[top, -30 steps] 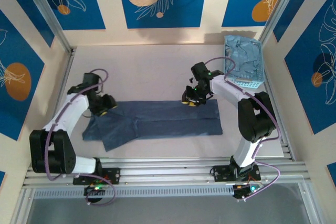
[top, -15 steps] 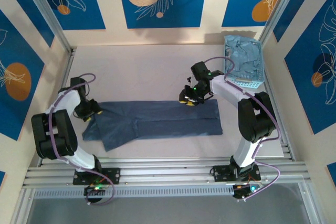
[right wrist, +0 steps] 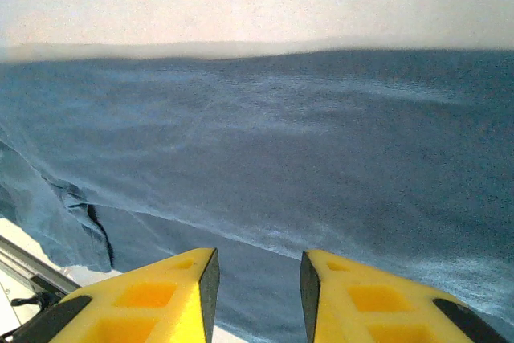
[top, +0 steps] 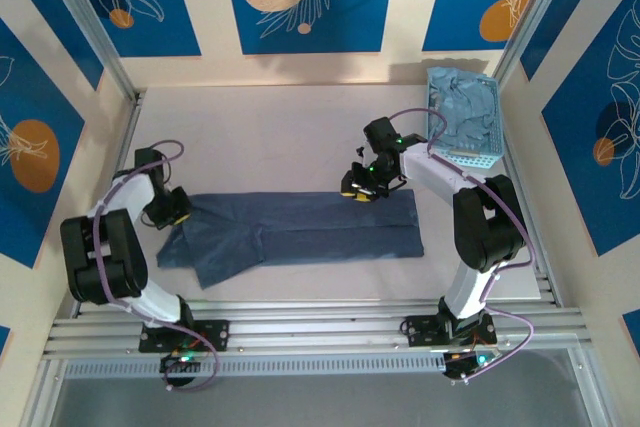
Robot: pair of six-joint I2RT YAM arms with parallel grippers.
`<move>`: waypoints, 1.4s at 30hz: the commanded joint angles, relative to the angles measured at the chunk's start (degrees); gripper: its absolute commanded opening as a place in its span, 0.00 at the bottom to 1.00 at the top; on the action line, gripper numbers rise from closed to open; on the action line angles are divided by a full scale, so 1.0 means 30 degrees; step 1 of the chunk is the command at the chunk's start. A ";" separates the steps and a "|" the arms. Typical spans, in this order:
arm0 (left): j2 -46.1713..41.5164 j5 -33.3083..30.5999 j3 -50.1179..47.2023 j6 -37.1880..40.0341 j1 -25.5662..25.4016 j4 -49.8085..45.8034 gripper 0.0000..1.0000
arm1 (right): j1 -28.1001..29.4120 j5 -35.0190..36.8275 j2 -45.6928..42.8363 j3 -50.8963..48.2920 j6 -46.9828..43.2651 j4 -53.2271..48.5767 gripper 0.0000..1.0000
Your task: Fold and stack the t-shirts
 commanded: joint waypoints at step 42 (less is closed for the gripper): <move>-0.4097 0.0523 -0.4231 -0.1438 -0.0122 0.1885 0.40 | 0.0007 -0.0821 0.0218 0.0560 -0.0169 -0.0784 0.35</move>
